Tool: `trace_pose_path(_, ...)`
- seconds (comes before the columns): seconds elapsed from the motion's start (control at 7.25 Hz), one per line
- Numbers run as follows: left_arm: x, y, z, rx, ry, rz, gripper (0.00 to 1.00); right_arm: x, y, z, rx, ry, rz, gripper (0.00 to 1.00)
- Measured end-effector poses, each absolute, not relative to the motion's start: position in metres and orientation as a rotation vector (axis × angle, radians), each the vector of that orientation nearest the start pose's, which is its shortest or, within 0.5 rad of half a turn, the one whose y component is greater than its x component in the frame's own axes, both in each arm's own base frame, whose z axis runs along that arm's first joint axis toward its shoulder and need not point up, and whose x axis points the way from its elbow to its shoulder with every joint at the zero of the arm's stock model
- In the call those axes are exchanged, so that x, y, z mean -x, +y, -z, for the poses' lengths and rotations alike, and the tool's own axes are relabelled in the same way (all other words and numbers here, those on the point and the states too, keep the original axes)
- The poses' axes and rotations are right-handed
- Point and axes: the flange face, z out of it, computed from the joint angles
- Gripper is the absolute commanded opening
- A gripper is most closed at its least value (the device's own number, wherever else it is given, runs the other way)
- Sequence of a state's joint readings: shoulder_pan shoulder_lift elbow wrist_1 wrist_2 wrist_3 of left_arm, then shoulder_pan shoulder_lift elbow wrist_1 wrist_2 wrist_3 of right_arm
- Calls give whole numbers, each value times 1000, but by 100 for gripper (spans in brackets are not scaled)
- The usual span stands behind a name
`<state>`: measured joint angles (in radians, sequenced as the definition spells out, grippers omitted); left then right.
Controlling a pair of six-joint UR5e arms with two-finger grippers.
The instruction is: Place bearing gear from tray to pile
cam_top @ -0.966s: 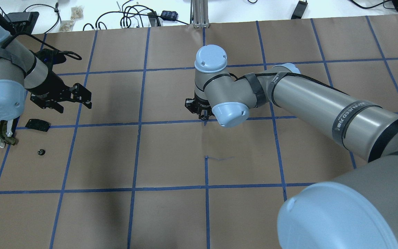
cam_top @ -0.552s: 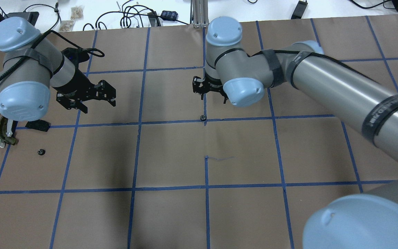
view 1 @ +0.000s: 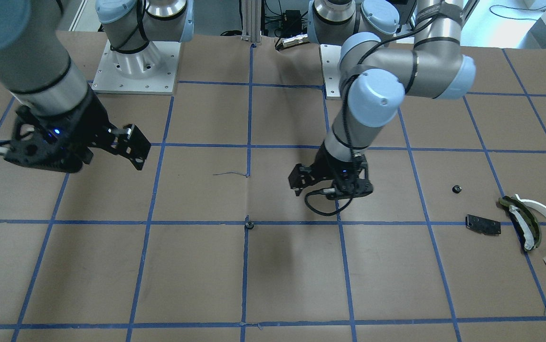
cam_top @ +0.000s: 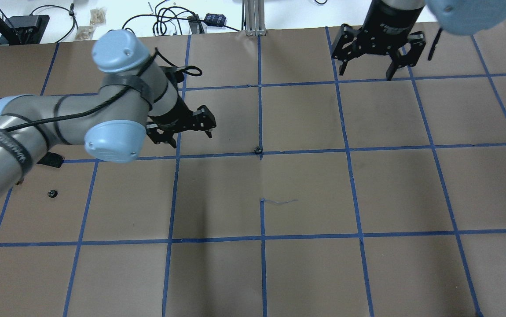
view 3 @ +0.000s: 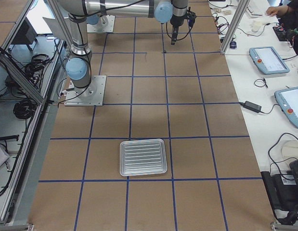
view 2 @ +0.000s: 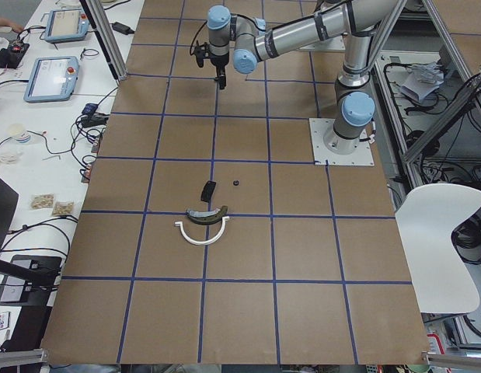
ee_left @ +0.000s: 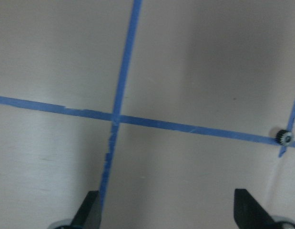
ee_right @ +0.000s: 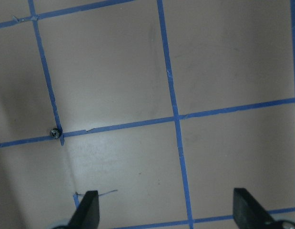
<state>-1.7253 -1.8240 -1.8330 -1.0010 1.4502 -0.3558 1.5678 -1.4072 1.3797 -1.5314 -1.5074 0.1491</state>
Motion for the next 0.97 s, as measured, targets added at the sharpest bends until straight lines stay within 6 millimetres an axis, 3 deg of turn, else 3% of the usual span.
trace_pose_path(0.14,270,-526,-269,323,3253,34,89,-137,-549,-513,-231,3072,0,100)
trace_pose_path(0.41,324,-543,-242,324,3229,46,91,-142,-545,-526,-210,3098,60,100)
trace_pose_path(0.55,340,-552,-231,304,3193,67,91,-143,-546,-526,-190,3119,74,100)
trace_pose_path(0.83,352,-562,-203,281,3153,55,90,-147,-548,-527,-186,3122,103,100)
trace_pose_path(0.97,353,-563,-190,285,3142,32,83,-148,-550,-528,-187,3115,134,100)
